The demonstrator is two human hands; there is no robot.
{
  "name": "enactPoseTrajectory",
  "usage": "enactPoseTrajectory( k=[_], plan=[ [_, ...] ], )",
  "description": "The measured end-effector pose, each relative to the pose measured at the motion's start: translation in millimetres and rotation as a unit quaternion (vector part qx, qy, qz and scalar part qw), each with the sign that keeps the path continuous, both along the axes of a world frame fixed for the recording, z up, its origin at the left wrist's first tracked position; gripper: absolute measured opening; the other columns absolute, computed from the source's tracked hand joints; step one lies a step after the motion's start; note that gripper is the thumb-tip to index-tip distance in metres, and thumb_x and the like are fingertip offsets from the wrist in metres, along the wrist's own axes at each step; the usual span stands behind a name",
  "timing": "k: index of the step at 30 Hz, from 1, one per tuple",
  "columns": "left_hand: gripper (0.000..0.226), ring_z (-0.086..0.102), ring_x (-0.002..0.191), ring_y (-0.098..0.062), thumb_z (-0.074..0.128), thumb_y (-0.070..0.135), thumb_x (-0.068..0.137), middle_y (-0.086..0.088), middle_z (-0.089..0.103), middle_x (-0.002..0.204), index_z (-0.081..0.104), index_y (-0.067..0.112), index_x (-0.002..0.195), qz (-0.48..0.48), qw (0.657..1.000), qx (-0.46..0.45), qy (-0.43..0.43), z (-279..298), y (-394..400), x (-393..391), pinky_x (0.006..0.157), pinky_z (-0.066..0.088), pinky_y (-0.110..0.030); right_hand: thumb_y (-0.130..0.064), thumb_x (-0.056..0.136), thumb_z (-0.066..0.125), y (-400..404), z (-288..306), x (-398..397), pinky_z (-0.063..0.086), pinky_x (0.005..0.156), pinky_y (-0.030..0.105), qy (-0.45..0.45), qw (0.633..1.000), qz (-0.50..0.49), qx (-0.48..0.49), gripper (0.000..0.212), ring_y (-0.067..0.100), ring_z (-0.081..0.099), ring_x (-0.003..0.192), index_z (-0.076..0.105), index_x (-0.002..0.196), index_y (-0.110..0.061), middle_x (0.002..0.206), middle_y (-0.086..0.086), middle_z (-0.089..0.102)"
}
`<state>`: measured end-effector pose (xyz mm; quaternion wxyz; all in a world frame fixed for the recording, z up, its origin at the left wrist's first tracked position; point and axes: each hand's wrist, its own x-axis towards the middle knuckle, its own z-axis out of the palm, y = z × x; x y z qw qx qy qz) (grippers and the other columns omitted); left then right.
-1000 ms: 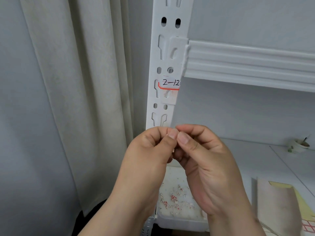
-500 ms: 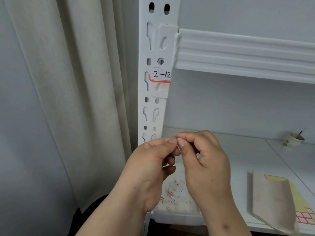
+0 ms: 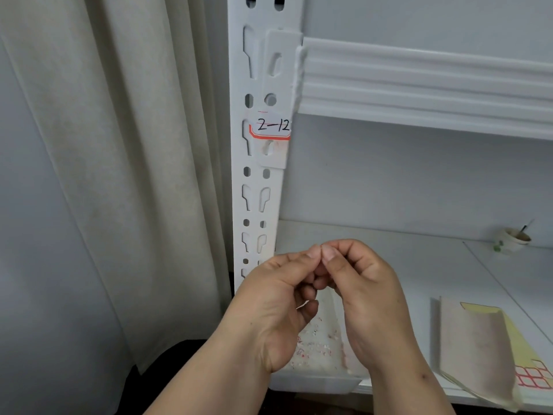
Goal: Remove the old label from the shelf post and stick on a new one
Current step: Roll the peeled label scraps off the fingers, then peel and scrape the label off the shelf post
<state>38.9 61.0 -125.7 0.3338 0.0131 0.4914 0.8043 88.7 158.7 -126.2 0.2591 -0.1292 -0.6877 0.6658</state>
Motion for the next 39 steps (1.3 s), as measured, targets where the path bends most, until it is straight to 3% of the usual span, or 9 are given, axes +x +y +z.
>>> enactPoseTrajectory(
  k=[4, 9, 11, 15, 21, 29, 32, 36, 39],
  plan=[
    [0.026, 0.045, 0.052, -0.012, 0.063, 0.031, 0.095, 0.001, 0.057, 0.059, 0.068, 0.015, 0.075, 0.041, 0.994, -0.073, 0.063, -8, 3, 2, 0.059, 0.044, -0.026, -0.027, 0.096, 0.052, 7, -10, -6, 0.051, 0.061, 0.023, -0.092, 0.992, -0.045, 0.069, 0.024, 0.011, 0.064, 0.062, 0.063, 0.08, -0.013, 0.072, 0.001, 0.069],
    [0.028, 0.048, 0.05, -0.009, 0.059, 0.031, 0.098, 0.004, 0.057, 0.058, 0.068, 0.013, 0.078, -0.01, 0.975, -0.172, 0.139, -16, -3, -1, 0.058, 0.044, -0.022, -0.042, 0.094, 0.052, 13, -31, -21, 0.042, 0.055, 0.026, -0.196, 0.967, -0.066, 0.151, 0.035, 0.019, 0.056, 0.06, 0.056, 0.074, -0.013, 0.07, 0.004, 0.063],
    [0.027, 0.047, 0.047, -0.008, 0.058, 0.027, 0.098, 0.005, 0.056, 0.055, 0.066, 0.012, 0.078, -0.034, 0.97, -0.188, 0.148, -18, -5, -1, 0.055, 0.042, -0.02, -0.038, 0.091, 0.058, 15, -41, -28, 0.041, 0.054, 0.029, -0.213, 0.963, -0.069, 0.152, 0.035, 0.018, 0.05, 0.056, 0.052, 0.068, -0.013, 0.063, 0.001, 0.059],
    [0.025, 0.047, 0.048, -0.007, 0.058, 0.025, 0.098, 0.004, 0.057, 0.056, 0.066, 0.013, 0.078, -0.055, 0.964, -0.205, 0.163, -22, -8, -2, 0.056, 0.042, -0.02, -0.013, 0.089, 0.056, 19, -58, -36, 0.046, 0.057, 0.024, -0.253, 0.951, -0.062, 0.167, 0.013, 0.014, 0.061, 0.069, 0.062, 0.079, -0.019, 0.078, 0.0, 0.068],
    [0.022, 0.05, 0.051, -0.007, 0.059, 0.026, 0.097, 0.008, 0.059, 0.057, 0.069, 0.013, 0.082, -0.062, 0.959, -0.213, 0.177, -24, -14, -7, 0.061, 0.043, -0.023, -0.001, 0.087, 0.051, 21, -77, -42, 0.048, 0.088, 0.026, -0.286, 0.92, -0.059, 0.261, 0.039, 0.014, 0.062, 0.105, 0.065, 0.117, -0.022, 0.118, -0.001, 0.065],
    [0.023, 0.051, 0.052, -0.005, 0.06, 0.026, 0.097, 0.009, 0.061, 0.059, 0.07, 0.02, 0.077, -0.076, 0.957, -0.209, 0.189, -29, -23, -12, 0.057, 0.044, -0.017, -0.019, 0.092, 0.053, 18, -73, -44, 0.046, 0.059, 0.025, -0.287, 0.888, -0.131, 0.334, 0.005, 0.013, 0.058, 0.068, 0.058, 0.09, -0.018, 0.075, -0.004, 0.062],
    [0.023, 0.051, 0.052, -0.005, 0.06, 0.025, 0.096, 0.009, 0.061, 0.059, 0.07, 0.019, 0.077, -0.077, 0.957, -0.204, 0.19, -28, -26, -12, 0.055, 0.043, -0.015, -0.022, 0.089, 0.057, 15, -68, -43, 0.041, 0.053, 0.024, -0.287, 0.882, -0.143, 0.345, 0.009, 0.01, 0.054, 0.062, 0.055, 0.082, -0.018, 0.067, -0.006, 0.058],
    [0.02, 0.051, 0.052, -0.004, 0.066, 0.026, 0.092, 0.009, 0.06, 0.058, 0.067, 0.018, 0.074, -0.075, 0.949, -0.213, 0.219, -22, -31, -12, 0.058, 0.044, -0.017, -0.019, 0.09, 0.058, 8, -60, -41, 0.051, 0.067, 0.03, -0.25, 0.905, -0.129, 0.319, 0.008, 0.015, 0.061, 0.073, 0.062, 0.084, -0.022, 0.08, -0.004, 0.066],
    [0.02, 0.05, 0.056, -0.007, 0.07, 0.03, 0.088, 0.01, 0.058, 0.058, 0.066, 0.02, 0.071, -0.05, 0.936, -0.218, 0.271, -4, -37, -10, 0.059, 0.043, -0.021, -0.024, 0.093, 0.059, -1, -36, -38, 0.046, 0.061, 0.025, -0.162, 0.949, -0.132, 0.237, 0.019, 0.012, 0.061, 0.07, 0.061, 0.075, -0.027, 0.071, -0.008, 0.065]
  ],
)
